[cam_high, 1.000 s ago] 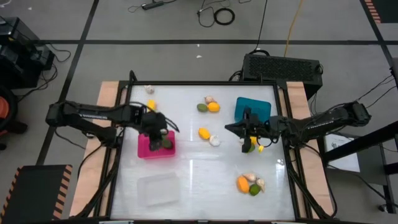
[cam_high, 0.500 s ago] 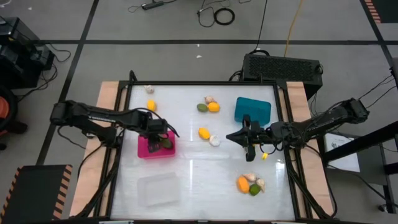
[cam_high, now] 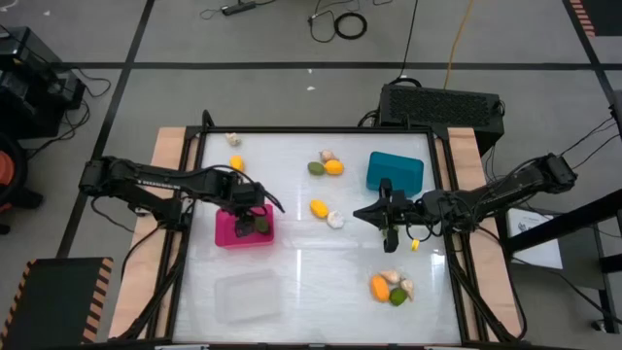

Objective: Sort produce into baskets
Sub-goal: Put the lime into the pink bin

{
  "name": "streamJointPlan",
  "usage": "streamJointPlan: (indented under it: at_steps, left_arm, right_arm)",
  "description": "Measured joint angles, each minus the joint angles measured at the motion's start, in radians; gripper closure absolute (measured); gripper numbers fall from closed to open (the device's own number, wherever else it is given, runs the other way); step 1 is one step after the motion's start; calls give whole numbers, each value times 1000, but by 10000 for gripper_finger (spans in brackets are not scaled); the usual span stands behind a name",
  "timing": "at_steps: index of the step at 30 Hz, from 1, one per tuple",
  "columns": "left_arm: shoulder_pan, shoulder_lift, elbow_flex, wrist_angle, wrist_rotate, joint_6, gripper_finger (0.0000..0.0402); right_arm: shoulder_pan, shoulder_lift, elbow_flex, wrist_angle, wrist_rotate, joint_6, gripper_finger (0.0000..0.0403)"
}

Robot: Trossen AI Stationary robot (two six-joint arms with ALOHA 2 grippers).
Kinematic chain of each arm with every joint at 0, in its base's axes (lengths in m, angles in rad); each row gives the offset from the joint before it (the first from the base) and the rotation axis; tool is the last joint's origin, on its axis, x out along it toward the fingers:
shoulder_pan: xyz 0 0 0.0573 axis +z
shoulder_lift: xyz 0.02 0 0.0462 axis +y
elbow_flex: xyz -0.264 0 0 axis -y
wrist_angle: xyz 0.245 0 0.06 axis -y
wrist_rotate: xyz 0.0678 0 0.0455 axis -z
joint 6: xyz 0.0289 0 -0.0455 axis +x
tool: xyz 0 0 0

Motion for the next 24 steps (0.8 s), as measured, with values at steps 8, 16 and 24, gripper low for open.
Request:
streamJointPlan:
  at_steps: [8,16,24]
  left_arm:
    - [7,10,85,354,-25,189,155]
    - [-66,226,86,835,148,331,155]
    - [-112,475,173,1026,96,459,155]
  right_arm:
    - [-24,0,0,-35,3,1,403]
    - [-23,1,0,-111,-6,47,403]
    - [17,-44,0,-273,-12,110,403]
